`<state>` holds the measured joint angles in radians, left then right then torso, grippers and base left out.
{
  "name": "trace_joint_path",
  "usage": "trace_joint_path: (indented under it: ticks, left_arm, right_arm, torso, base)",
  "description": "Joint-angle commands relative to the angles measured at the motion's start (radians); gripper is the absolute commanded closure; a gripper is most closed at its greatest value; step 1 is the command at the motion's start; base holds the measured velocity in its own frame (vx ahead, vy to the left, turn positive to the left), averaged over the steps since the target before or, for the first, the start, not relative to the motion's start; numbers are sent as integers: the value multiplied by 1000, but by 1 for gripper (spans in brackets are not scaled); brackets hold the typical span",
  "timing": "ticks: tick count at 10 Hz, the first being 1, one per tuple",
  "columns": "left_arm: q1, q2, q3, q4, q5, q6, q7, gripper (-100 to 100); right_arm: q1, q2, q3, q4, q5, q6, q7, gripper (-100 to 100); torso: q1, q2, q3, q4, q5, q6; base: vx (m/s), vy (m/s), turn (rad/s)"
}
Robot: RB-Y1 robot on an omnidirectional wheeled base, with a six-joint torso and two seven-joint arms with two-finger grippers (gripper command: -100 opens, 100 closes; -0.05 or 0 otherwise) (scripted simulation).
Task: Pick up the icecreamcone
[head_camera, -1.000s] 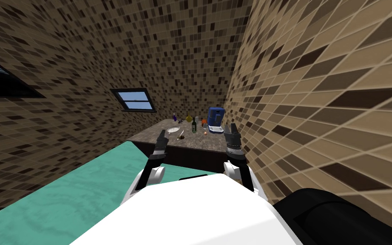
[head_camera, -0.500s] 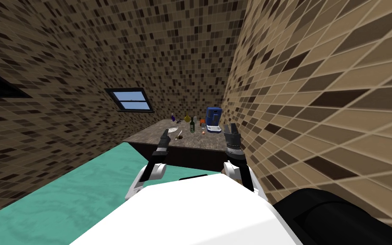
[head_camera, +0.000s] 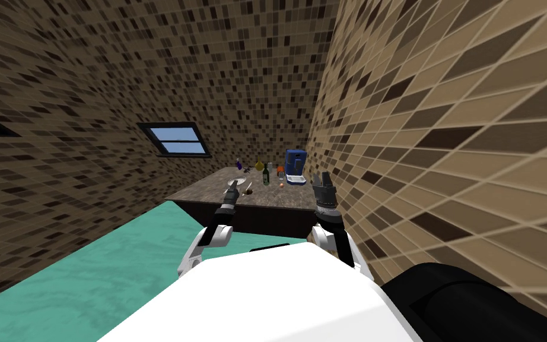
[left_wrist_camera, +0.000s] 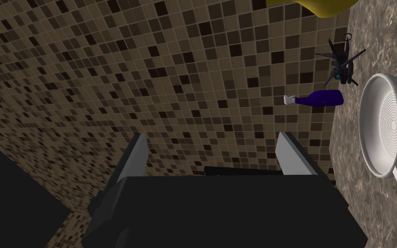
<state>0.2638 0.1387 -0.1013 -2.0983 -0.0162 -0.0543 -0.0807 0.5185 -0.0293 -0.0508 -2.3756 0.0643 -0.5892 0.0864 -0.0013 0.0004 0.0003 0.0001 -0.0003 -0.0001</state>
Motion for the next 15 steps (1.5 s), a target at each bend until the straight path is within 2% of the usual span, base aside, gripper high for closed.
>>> trace_joint_path:
  ticks: [1, 2, 3, 6, 7, 8, 9, 10, 13, 14, 15]
  left_arm:
    - [-12, -1, 0, 9, 0, 32, -3, -100]
    - [-27, 2, 3, 17, 2, 69, -6, -100]
    - [-27, 2, 3, 17, 2, 80, -6, -100]
    - [-56, 8, 10, 34, 5, 165, -9, -100]
    - [-56, 8, 10, 34, 5, 177, -9, -100]
    - [-69, 11, 16, 41, 5, 218, -11, -100]
    - [-69, 11, 16, 41, 5, 225, -11, -100]
    - [-80, 15, 22, 49, 5, 265, -12, -100]
    - [-91, 18, 28, 56, 5, 321, -12, -100]
    - [-100, 22, 36, 63, 4, 360, -13, -100]
    - [-100, 22, 36, 63, 4, 367, -13, -100]
  right_arm:
    - [0, 0, 0, 0, 0, 0, 0, 0]
    - [0, 0, 0, 0, 0, 0, 0, 0]
    - [0, 0, 0, 0, 0, 0, 0, 0]
    - [0, 0, 0, 0, 0, 0, 0, 0]
    - [0, 0, 0, 0, 0, 0, 0, 0]
    - [0, 0, 0, 0, 0, 0, 0, 0]
    - [0, 0, 0, 0, 0, 0, 0, 0]
    - [0, 0, 0, 0, 0, 0, 0, 0]
    - [0, 0, 0, 0, 0, 0, 0, 0]
    - [0, 0, 0, 0, 0, 0, 0, 0]
    - [0, 0, 0, 0, 0, 0, 0, 0]
  torso:
    - [0, 0, 0, 0, 0, 0]
    - [0, 0, 0, 0, 0, 0]
    - [0, 0, 0, 0, 0, 0]
    - [0, -1, 0, 0, 0, 0]
    - [0, -1, 0, 0, 0, 0]
    - [1, -1, -1, 0, 0, 0]
    - [1, -1, -1, 0, 0, 0]
    - [1, -1, -1, 0, 0, 0]
    - [1, -1, -1, 0, 0, 0]
    - [1, -1, -1, 0, 0, 0]
    - [1, -1, -1, 0, 0, 0]
  base:
    - [-5, -17, -29]
    - [-3, -20, -59]
    - [0, -18, -41]
    - [4, -20, -57]
    - [7, -13, -33]
    - [12, -15, -71]
    - [9, -12, -34]
    - [12, -16, -56]
    - [12, -11, -48]
    - [15, -8, -80]
    - [14, -6, -31]
